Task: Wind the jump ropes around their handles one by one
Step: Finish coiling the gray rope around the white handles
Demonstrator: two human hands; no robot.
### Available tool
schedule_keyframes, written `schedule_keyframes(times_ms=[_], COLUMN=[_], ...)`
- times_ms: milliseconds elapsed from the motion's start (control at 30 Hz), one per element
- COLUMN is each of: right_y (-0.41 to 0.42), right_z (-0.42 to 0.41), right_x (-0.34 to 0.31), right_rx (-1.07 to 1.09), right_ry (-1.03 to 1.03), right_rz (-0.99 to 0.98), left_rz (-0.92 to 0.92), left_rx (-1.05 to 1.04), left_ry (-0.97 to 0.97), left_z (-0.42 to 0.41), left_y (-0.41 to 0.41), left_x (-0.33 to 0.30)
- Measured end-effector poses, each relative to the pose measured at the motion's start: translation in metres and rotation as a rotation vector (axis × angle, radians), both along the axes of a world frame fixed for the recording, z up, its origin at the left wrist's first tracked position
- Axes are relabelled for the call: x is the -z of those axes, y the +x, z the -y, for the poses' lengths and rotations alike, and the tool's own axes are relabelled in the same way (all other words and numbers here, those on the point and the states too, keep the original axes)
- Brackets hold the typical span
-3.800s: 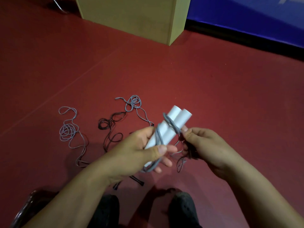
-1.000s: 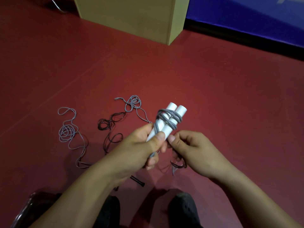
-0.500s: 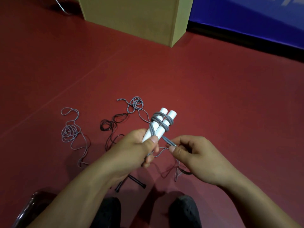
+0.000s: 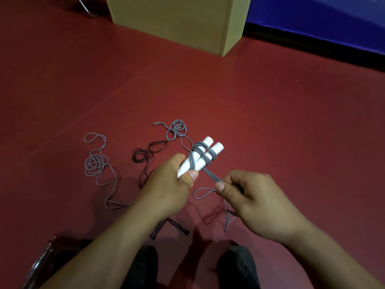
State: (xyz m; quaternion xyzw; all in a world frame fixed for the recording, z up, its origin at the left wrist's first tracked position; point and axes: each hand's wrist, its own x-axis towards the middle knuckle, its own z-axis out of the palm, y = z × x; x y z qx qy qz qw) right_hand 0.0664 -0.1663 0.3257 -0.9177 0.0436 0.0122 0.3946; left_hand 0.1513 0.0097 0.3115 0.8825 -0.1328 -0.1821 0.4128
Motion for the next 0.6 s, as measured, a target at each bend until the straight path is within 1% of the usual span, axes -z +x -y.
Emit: schedule_keyframes(times_ms=[133,233,300,367,467,600], right_y=[-0.002,-0.004,-0.004,-0.004,-0.003,-0.001], right_z=[0.0,0.003,0.004,0.004,0.002,0.002], right_x=[-0.002,0.0,0.003,0.006,0.007,0.009], right_rx=[0.004,0.065,0.098,0.112,0.134,0.176], right_ry=[0.056,0.167,0.176,0.149,0.123,0.066], right_rz=[0.035,0.031,0.033,0.051,0.091,0.144], left_rz=[0.065,0.107,0.09,0.049,-0.001,-0.018], left_rx=[-0.051,-0.078,-0.018,0.083,0.196,0.328], left_ry=[0.03,0.128,0.23,0.305,0.337,0.348], left_z=[0.003,-0.002,-0.007,-0.008,-0.006,-0.004], left_y=[-0.001,0.002,0.002,0.0,-0.003,-0.006], left_x=[0.0,0.001,0.004,0.005,0.004,0.002])
